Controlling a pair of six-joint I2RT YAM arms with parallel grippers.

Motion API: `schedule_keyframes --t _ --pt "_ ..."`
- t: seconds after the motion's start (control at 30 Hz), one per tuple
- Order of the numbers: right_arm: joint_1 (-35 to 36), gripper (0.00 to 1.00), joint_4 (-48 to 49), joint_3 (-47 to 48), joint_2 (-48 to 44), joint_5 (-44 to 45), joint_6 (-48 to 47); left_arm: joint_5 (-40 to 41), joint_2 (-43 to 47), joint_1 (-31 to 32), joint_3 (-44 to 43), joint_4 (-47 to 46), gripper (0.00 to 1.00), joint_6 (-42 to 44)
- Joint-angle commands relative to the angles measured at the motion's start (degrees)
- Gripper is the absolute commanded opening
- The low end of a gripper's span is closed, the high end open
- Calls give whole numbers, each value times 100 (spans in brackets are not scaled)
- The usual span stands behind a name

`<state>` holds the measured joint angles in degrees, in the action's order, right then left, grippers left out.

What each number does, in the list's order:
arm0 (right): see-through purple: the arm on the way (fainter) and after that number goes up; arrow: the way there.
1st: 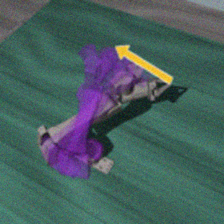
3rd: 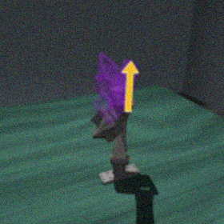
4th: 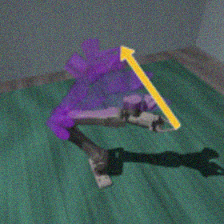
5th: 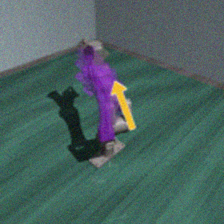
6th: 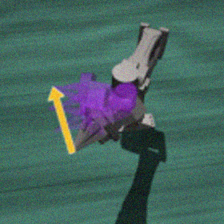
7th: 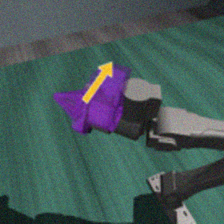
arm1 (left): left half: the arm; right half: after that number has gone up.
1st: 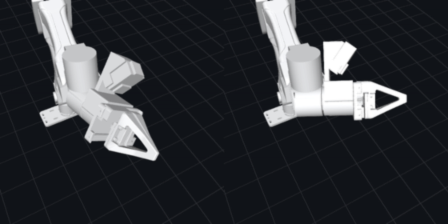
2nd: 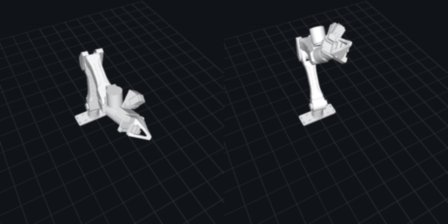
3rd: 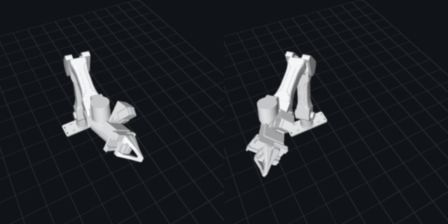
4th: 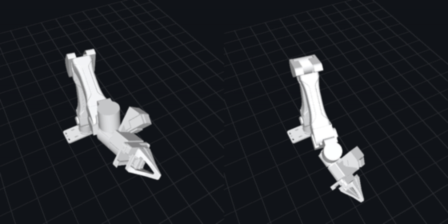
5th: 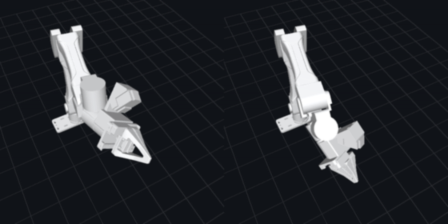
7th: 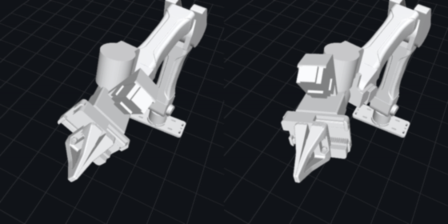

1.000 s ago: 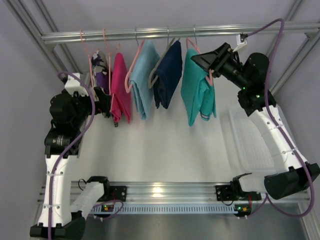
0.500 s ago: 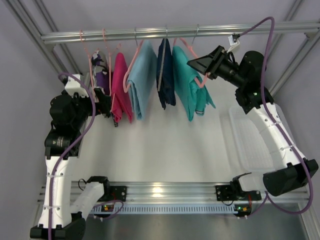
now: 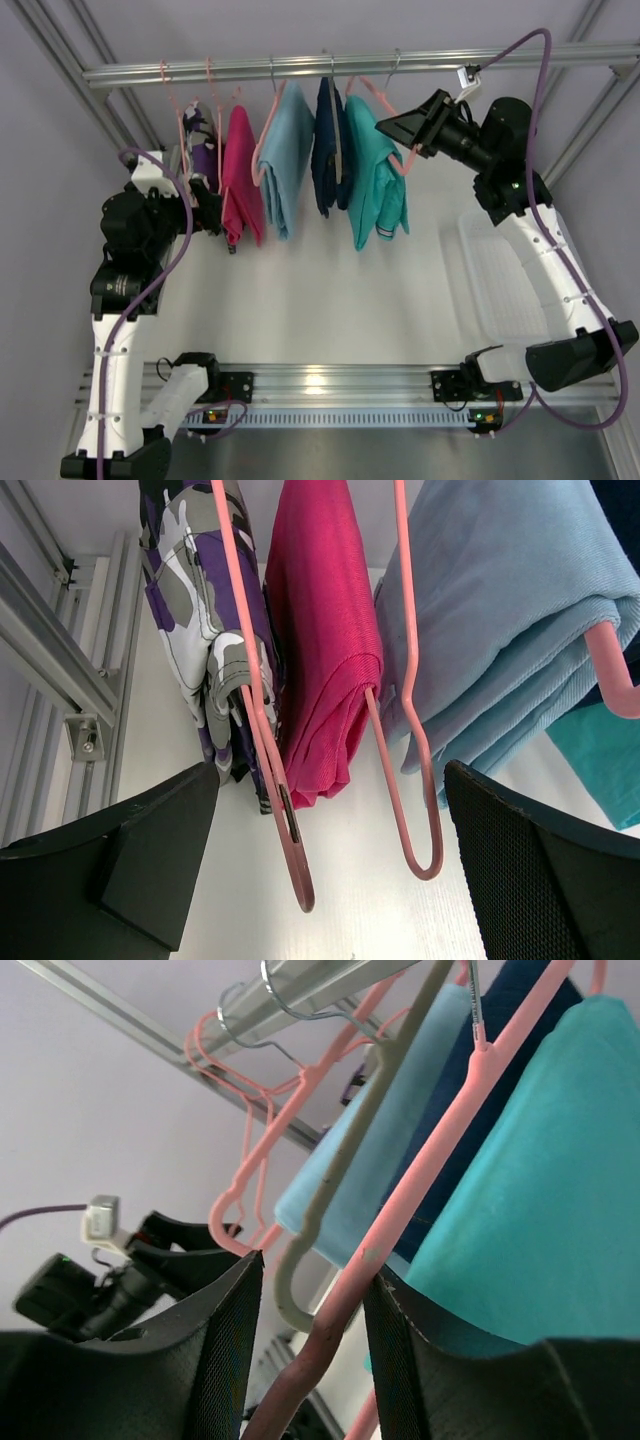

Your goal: Remove the trousers from the hanger

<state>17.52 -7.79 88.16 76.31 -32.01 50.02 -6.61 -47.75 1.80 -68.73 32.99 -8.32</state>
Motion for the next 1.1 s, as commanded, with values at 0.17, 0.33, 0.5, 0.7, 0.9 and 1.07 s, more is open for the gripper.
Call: schedule_keyframes --t 0.17,0.33,0.5,0.7,0.9,1.07 --pt "-3 0 609 45 -792 503 -1566 -33 81 -31 123 -399 99 67" --pt "6 0 1938 -229 -978 458 -1205 -51 29 -31 123 -451 99 -3" --pt "-3 0 2229 78 -899 573 -1302 -59 28 -31 70 -434 99 -3" --pt "6 0 1845 298 -1022 520 -1678 -410 187 -31 -105 -530 99 67" --pt "-3 0 1237 -175 -1663 494 -2005 -2365 20 -31 -615 -574 99 -248" --pt "-3 0 561 -720 -2383 590 -2189 -3591 -50 -22 -467 -1407 99 -1022"
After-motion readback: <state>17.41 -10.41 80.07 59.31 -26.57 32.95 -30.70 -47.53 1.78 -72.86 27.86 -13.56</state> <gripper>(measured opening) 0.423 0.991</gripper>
